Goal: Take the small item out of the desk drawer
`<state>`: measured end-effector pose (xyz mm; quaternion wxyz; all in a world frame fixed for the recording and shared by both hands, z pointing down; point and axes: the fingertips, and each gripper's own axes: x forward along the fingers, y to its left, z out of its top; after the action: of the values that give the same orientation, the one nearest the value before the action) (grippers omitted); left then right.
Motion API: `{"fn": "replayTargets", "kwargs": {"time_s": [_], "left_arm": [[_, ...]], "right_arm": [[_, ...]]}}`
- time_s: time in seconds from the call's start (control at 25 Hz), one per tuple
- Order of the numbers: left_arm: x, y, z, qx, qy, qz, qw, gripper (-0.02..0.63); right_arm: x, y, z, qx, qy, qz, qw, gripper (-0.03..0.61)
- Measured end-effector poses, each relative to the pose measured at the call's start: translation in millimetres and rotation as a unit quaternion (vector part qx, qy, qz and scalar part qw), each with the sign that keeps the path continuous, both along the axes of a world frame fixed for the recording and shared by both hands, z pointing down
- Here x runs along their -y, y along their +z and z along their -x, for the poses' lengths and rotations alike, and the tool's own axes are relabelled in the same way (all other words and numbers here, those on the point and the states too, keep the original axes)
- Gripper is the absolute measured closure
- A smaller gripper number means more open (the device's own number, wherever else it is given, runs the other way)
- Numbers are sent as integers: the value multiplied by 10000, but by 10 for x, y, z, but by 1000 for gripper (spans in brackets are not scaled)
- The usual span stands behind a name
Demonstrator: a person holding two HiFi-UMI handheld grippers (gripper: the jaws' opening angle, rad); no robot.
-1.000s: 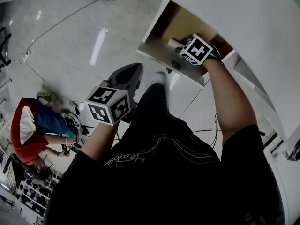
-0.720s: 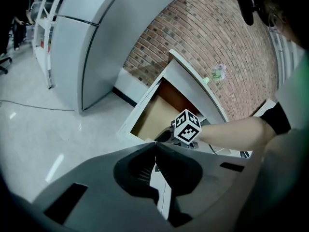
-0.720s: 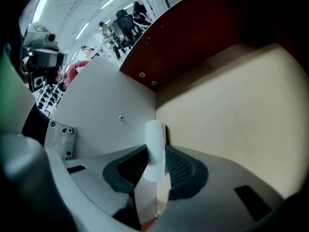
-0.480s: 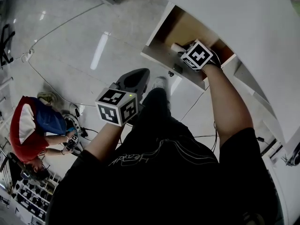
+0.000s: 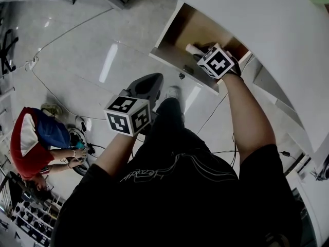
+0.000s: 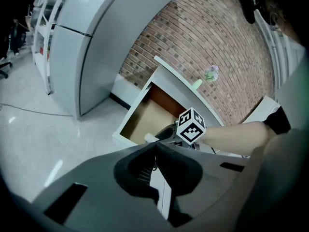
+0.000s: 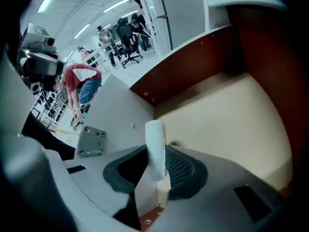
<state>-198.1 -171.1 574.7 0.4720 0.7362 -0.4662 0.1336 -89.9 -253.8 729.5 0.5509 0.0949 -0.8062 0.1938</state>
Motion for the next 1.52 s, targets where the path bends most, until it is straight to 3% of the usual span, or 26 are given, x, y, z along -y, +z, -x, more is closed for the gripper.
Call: {"fn": "replayTargets", "kwargs": {"time_s": [0.24,0.4,0.6,0.92,1.16,1.52], "left_arm": [[-71,-465,-36,53,-157,-386,9991,592],[-236,-874,-146,111,-111,-562,9983,592],[-535,-1499,-420,75,112,-791,9968,592],[-989,-2627,-843,-1,542,-1511,9870,592],[-1685,-3521,-1304,-149,897,-2035,9748,592],[-2448,-4569,-1730,-169,1213,-3087,9432,592]], "right_arm": [[-126,-733,-21,582,479,-326,9966,453],[-353,-1462,-93,1192,931,-392,9877,453],[-790,-2477,-277,1746,1137,-589,9763,453],[-1501,-3928,-615,3050,1848,-771,9311,453],[-2329,-4908,-961,3660,1924,-1229,9022,453],[-3235,-5952,-1378,4225,1915,-2187,8585,453]]}}
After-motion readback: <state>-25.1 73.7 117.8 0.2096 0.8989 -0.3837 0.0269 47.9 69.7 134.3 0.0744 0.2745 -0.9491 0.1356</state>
